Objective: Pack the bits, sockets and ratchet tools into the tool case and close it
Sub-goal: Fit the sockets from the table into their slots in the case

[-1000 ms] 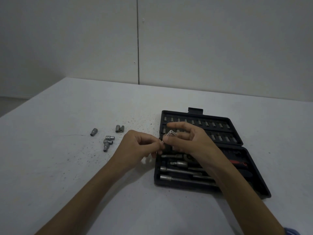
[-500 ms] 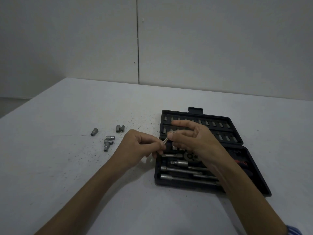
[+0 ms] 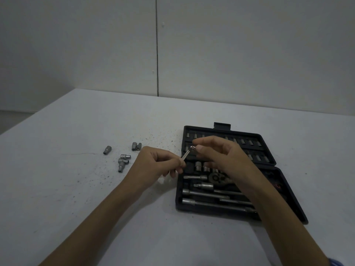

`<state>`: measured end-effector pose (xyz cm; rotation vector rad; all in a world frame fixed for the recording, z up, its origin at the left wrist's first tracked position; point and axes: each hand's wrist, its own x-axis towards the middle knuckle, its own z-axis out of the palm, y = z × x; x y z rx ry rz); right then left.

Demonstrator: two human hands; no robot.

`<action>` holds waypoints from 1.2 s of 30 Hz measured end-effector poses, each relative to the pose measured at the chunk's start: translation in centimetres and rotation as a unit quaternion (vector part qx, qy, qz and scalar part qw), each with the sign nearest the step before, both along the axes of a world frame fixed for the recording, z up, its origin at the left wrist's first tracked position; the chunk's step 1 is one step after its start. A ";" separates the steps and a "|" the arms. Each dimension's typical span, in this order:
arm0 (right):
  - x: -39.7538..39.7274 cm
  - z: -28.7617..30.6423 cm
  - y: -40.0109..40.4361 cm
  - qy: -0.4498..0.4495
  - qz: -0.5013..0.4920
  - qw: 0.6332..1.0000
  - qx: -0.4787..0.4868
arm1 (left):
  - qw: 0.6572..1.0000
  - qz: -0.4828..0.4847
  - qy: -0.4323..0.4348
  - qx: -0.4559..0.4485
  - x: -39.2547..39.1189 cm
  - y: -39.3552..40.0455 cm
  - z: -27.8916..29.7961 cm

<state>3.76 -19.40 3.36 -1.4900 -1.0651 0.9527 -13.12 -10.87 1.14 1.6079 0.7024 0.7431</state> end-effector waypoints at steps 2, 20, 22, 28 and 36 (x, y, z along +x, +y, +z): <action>-0.3 -0.2 0.0 -0.037 0.007 0.999 0.009 | 1.000 -0.005 0.002 0.002 0.1 0.0 -0.1; -1.1 -2.5 1.3 -0.212 -0.057 0.975 0.035 | 0.994 0.037 0.101 0.033 -0.2 0.8 -0.8; -1.1 -2.7 1.4 -0.231 -0.063 0.970 0.031 | 0.992 0.031 0.114 0.038 -0.1 0.6 -1.0; -1.0 -2.9 1.6 -0.269 -0.073 0.960 0.027 | 0.993 0.016 0.113 0.036 0.2 0.6 -1.5; -1.3 -3.6 2.0 -0.346 -0.064 0.936 0.026 | 0.993 0.033 0.107 0.038 0.5 0.5 -1.8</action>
